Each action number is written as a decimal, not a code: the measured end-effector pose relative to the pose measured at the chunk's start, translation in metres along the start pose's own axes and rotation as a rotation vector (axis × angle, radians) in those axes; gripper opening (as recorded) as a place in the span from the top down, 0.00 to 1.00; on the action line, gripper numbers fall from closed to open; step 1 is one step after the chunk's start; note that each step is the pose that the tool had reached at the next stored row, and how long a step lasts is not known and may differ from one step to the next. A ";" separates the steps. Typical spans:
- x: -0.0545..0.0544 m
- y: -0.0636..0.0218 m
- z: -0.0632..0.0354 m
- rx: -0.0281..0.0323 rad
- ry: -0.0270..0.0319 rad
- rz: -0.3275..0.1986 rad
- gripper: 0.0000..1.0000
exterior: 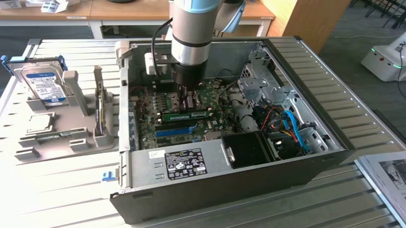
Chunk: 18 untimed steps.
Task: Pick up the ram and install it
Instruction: 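Press down the ram until it locks into place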
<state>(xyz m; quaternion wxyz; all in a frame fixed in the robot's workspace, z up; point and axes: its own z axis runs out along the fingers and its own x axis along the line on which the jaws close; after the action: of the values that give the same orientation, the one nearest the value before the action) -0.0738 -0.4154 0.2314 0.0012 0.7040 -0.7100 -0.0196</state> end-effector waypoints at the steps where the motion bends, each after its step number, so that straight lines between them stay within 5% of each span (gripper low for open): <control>1: 0.000 0.0000 0.0000 0.0000 0.0000 0.000 0.90; 18: 0.000 -0.0001 0.0022 0.0000 0.0000 0.000 0.90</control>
<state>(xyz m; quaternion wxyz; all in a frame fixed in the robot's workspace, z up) -0.0738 -0.4154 0.2293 0.0012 0.7040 -0.7100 -0.0196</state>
